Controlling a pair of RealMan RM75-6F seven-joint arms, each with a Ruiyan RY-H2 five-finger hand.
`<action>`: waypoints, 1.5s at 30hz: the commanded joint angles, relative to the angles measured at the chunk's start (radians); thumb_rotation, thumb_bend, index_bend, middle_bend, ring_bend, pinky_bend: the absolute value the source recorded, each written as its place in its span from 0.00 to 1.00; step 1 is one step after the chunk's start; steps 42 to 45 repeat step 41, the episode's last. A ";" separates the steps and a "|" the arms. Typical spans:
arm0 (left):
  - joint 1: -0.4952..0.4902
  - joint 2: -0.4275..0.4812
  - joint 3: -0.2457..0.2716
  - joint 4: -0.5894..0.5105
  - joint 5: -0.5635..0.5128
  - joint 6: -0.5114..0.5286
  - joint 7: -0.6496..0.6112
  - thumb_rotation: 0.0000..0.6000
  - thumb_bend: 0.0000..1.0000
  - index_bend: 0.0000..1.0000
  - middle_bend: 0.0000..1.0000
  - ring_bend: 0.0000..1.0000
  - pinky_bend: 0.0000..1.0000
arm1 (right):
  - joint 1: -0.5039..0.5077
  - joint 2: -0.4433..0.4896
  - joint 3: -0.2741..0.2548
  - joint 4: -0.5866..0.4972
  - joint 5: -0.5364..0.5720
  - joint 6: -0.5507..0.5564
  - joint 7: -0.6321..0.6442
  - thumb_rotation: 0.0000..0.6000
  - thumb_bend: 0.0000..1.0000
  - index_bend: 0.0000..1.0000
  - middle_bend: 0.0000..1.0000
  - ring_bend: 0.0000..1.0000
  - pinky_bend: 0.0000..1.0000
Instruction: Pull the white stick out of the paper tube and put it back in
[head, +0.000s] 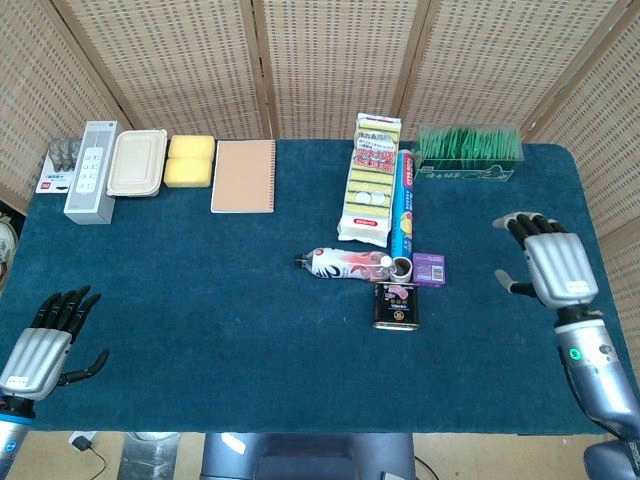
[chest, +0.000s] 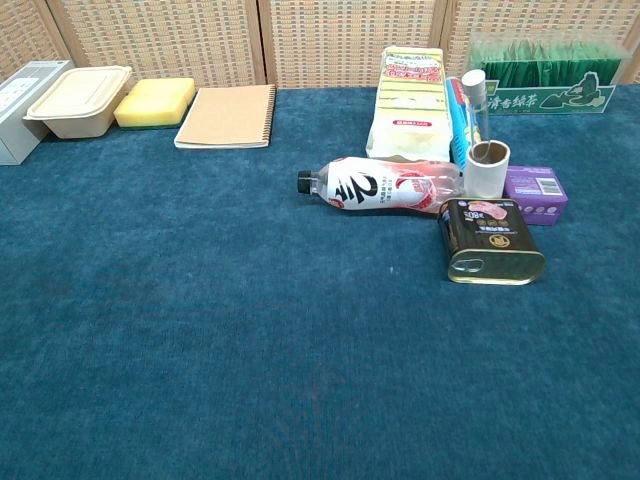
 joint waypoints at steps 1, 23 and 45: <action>0.006 0.002 -0.002 0.000 0.008 0.017 -0.009 0.57 0.31 0.01 0.00 0.00 0.04 | -0.121 -0.037 -0.044 0.077 -0.121 0.111 0.124 1.00 0.27 0.26 0.27 0.23 0.29; 0.031 0.003 0.009 0.019 0.069 0.089 -0.054 0.58 0.30 0.01 0.00 0.00 0.04 | -0.423 -0.189 -0.120 0.454 -0.359 0.273 0.229 1.00 0.26 0.26 0.22 0.21 0.26; 0.036 0.008 0.009 0.024 0.076 0.094 -0.066 0.57 0.30 0.01 0.00 0.00 0.04 | -0.460 -0.203 -0.059 0.409 -0.388 0.262 0.176 1.00 0.26 0.26 0.22 0.21 0.26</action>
